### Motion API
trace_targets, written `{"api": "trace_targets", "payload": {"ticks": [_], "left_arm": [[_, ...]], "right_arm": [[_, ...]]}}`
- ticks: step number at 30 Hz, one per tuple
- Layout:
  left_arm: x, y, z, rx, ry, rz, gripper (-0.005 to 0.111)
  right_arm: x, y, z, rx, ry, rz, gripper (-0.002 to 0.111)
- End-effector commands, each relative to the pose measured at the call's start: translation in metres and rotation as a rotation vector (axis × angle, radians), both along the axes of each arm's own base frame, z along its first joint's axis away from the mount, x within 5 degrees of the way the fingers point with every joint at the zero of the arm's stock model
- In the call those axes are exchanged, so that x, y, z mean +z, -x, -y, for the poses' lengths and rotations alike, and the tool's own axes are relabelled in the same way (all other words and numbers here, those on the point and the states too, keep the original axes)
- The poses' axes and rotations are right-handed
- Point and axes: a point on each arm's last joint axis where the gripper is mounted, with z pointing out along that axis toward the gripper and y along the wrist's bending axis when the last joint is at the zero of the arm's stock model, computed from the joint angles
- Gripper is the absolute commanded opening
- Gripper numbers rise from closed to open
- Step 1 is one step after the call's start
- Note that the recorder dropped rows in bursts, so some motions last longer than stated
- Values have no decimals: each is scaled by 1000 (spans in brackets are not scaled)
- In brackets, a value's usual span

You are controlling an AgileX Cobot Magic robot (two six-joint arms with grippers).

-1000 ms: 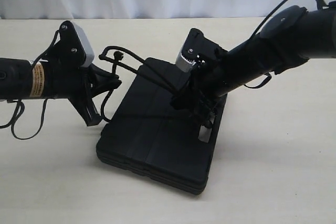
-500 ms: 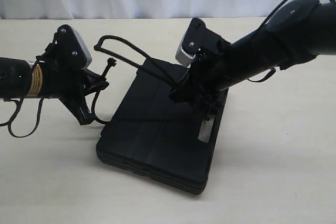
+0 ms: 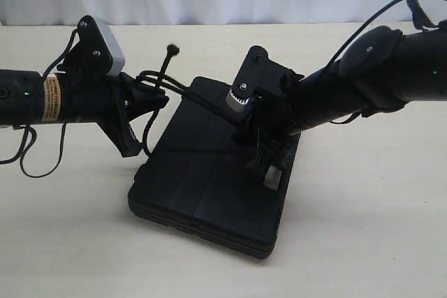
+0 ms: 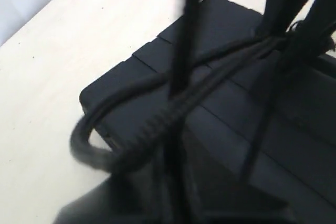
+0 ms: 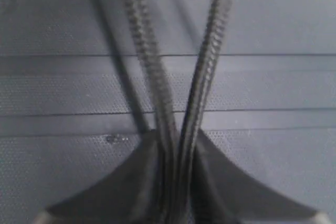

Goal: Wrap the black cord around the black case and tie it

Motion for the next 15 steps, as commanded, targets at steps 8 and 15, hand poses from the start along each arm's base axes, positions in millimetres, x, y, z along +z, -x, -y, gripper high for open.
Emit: {"api": "trace_targets", "payload": {"ticks": [8,15], "left_arm": [[4,-5,-1,157,138,-81,0],[4,-5,-1,144,132,-79,0]], "right_arm": [[51,15,7,-113,-105,40,71],[118,15,-2,-389,-506,-118,60]]}}
